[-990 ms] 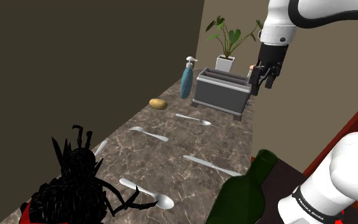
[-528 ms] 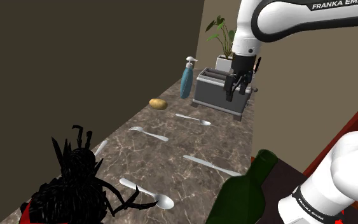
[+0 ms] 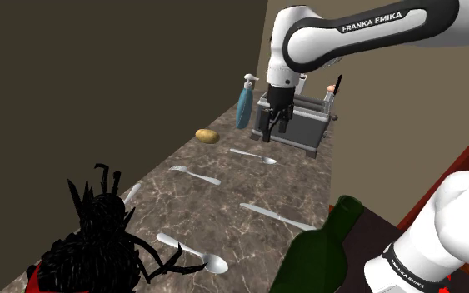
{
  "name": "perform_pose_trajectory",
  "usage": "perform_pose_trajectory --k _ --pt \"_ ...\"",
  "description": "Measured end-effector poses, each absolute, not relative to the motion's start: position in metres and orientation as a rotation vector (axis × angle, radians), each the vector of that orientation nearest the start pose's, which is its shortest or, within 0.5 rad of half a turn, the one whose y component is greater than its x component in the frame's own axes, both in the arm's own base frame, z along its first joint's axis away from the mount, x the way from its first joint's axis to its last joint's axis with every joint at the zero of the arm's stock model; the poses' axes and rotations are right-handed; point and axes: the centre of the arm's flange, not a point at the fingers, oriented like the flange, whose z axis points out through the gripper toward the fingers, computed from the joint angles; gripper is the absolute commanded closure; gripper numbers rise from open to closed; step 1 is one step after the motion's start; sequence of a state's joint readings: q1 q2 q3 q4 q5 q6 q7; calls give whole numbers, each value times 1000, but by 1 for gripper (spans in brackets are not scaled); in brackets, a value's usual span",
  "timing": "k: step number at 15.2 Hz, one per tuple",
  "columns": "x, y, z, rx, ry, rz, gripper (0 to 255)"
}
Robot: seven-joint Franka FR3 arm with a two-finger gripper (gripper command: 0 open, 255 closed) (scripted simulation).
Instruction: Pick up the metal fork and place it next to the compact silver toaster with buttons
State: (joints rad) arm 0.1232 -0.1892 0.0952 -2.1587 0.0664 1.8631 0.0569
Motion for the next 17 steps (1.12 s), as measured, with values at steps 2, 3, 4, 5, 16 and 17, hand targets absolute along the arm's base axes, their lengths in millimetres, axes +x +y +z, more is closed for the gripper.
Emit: perform_pose_trajectory --k 2,3,4,5,16,17 --pt "485 127 453 -3082 -250 178 0" --pt "493 135 451 -3073 -269 180 0" --pt "502 141 444 -3064 -288 181 0" --pt "509 151 433 -3054 -307 183 0" --pt "592 246 373 -2945 -508 200 0" --pt "599 253 366 -2934 -527 201 0"
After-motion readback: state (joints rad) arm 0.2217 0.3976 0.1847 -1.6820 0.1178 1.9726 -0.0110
